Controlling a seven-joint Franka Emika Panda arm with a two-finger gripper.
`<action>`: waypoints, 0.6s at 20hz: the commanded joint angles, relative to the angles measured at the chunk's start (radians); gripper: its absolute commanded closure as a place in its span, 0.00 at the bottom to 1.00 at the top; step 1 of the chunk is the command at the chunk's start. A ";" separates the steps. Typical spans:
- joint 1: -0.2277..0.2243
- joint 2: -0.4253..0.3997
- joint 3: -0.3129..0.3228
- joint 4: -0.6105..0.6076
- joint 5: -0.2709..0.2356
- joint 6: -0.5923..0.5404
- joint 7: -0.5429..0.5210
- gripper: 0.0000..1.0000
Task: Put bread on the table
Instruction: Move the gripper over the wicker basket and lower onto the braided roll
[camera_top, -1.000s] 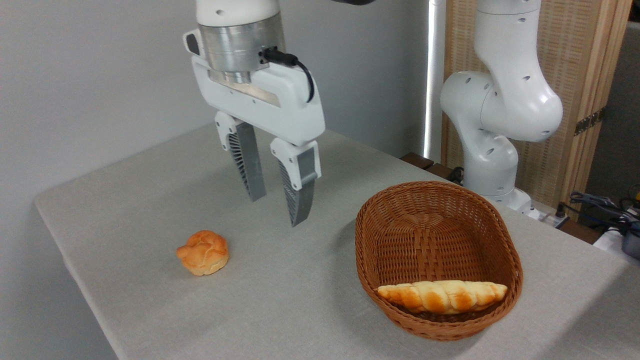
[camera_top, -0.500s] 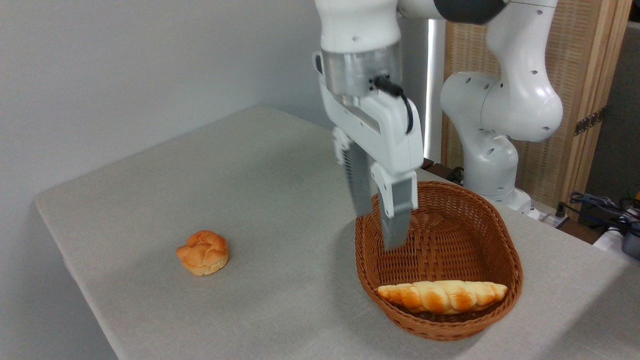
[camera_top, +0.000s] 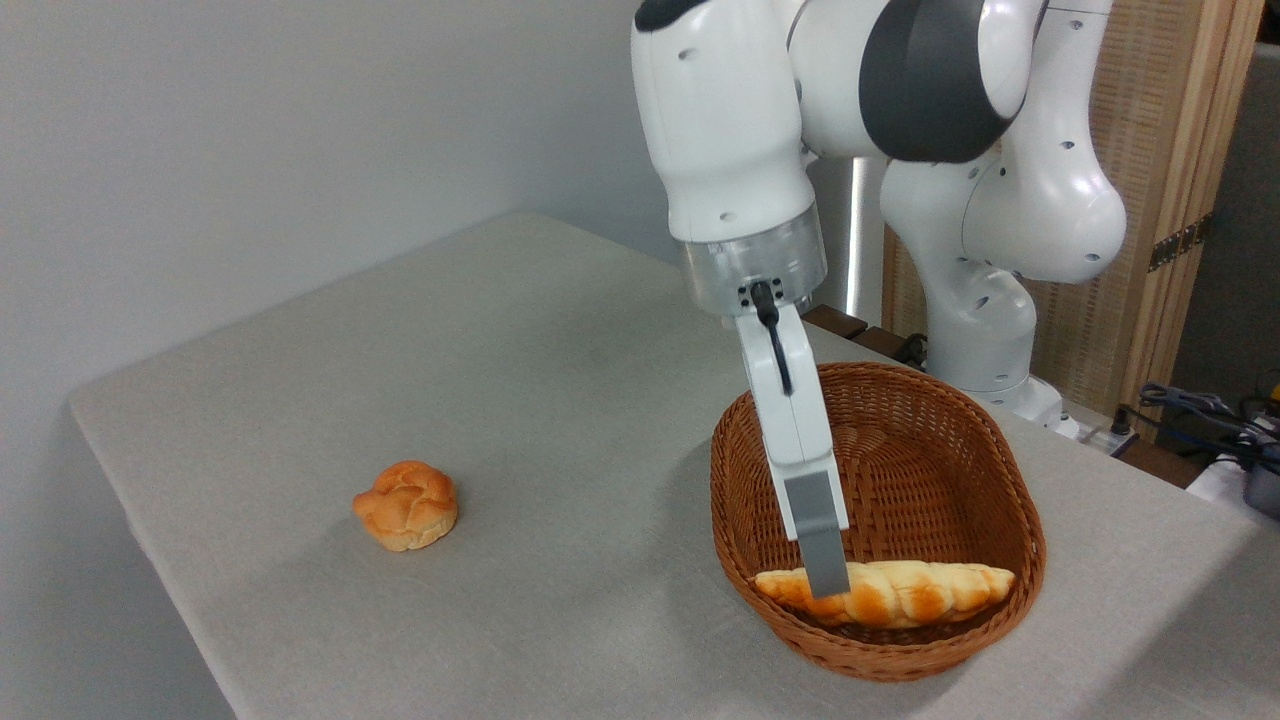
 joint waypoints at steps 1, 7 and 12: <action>0.006 0.009 0.004 -0.030 0.050 0.048 0.021 0.00; 0.006 0.024 0.004 -0.075 0.050 0.049 0.021 0.00; 0.007 0.029 0.005 -0.080 0.049 0.034 0.020 0.33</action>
